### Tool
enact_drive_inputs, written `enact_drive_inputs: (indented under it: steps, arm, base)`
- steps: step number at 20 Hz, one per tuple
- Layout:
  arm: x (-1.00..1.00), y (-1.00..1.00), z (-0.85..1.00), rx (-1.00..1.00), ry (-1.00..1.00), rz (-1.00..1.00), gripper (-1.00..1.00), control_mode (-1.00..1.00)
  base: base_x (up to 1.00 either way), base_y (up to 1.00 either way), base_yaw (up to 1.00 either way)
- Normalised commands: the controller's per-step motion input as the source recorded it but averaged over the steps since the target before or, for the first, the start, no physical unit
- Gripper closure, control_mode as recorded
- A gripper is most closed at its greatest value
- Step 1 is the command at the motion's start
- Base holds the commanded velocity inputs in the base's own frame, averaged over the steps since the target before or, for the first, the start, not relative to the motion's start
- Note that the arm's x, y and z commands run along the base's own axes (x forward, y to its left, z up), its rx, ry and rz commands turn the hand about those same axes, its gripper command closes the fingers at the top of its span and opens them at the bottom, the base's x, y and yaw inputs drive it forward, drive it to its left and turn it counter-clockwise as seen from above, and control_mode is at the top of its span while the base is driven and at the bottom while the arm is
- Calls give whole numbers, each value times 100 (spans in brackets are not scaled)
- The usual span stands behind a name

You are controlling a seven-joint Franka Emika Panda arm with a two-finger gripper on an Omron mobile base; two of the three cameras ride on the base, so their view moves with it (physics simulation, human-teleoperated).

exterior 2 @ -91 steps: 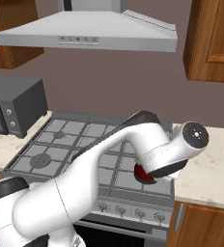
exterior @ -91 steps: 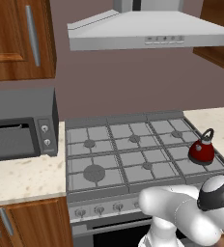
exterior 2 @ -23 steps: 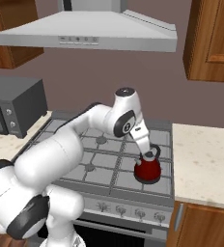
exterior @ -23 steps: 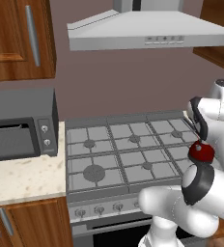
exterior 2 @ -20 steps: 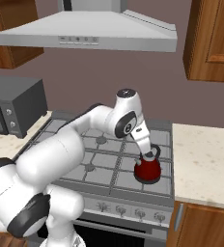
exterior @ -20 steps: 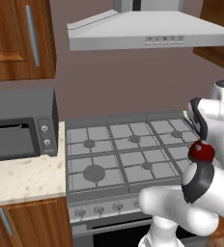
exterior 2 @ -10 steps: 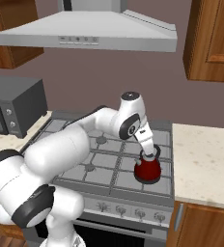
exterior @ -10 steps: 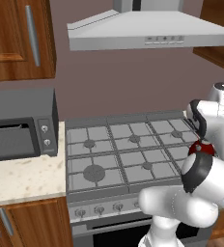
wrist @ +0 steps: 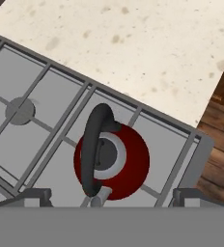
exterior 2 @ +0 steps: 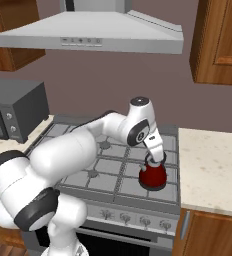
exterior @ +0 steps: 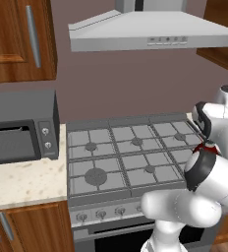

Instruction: The kettle is done boiling. Turn off the stove, then wait for 300 timesteps before moving the kettle to the dining table.

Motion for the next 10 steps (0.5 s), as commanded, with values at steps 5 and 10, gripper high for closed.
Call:
enact_drive_inputs:
  steps: [5, 10]
  arm:
    - [4, -7, -7, 0, 0, 0, -100, -100]
    - [1, -6, -7, 0, 0, 0, -100, -100]
  base:
    - [0, 0, 0]
    - [0, 0, 0]
